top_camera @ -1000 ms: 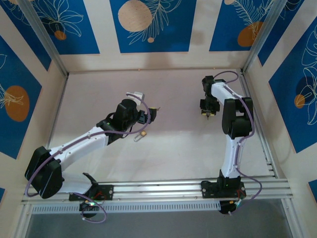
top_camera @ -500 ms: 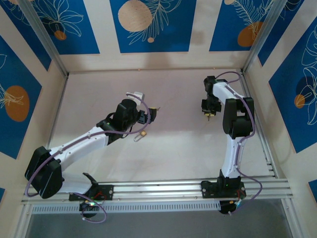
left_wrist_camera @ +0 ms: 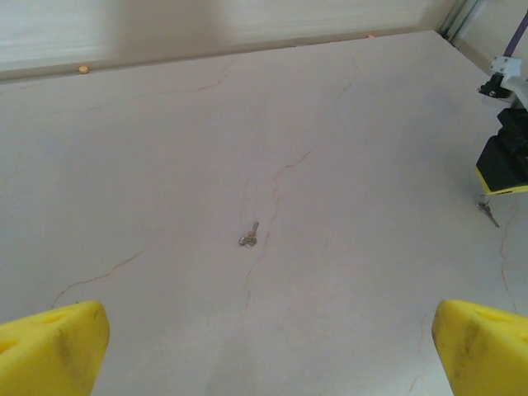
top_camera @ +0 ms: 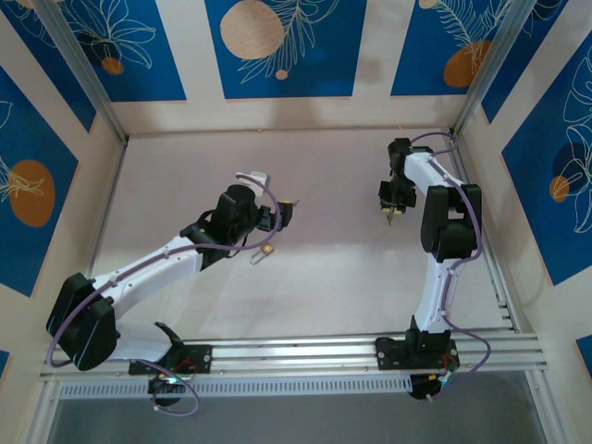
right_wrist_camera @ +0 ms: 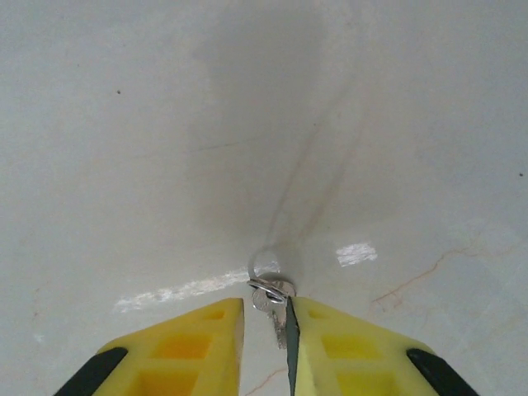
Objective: Unlock with the key
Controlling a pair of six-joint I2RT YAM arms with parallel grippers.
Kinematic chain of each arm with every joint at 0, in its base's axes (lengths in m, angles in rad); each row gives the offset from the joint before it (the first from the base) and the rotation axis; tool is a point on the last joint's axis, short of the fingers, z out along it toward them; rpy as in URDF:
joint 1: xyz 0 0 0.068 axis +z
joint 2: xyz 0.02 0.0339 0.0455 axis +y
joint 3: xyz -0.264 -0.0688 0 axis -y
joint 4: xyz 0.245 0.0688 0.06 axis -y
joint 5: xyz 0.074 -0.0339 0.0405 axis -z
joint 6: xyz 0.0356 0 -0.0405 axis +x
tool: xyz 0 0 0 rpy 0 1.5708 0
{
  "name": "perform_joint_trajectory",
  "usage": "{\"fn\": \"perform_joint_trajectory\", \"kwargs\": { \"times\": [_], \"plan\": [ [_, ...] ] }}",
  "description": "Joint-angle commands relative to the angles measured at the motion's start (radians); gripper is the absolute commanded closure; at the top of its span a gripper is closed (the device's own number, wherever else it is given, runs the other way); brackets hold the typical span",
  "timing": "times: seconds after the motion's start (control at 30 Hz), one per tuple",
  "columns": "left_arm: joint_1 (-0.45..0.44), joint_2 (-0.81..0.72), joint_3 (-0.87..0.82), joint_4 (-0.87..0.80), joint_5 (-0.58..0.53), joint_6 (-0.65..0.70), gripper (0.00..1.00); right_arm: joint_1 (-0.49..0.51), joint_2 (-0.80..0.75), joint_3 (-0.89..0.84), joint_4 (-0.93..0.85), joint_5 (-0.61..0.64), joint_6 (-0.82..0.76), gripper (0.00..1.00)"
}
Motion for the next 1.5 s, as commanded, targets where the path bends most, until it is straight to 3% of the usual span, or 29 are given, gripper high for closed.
{"fn": "perform_joint_trajectory", "kwargs": {
  "times": [0.0, 0.43, 1.13, 1.47],
  "plan": [
    [0.006, 0.002, 0.036, -0.006, 0.015, -0.014, 0.00, -0.015, -0.021, -0.011, 0.000, -0.030, 0.001, 0.74],
    [0.006, 0.007, 0.036, -0.007, 0.020, -0.018, 0.00, -0.039, 0.010, -0.043, 0.041, -0.160, -0.055, 0.71],
    [0.006, 0.013, 0.036, -0.006, 0.025, -0.023, 0.00, -0.070, -0.020, -0.096, 0.047, -0.123, -0.048, 0.72],
    [0.006, 0.015, 0.036, -0.009, 0.026, -0.023, 0.00, -0.065, -0.016, -0.086, 0.061, -0.188, -0.046, 0.82]
  ]
}}
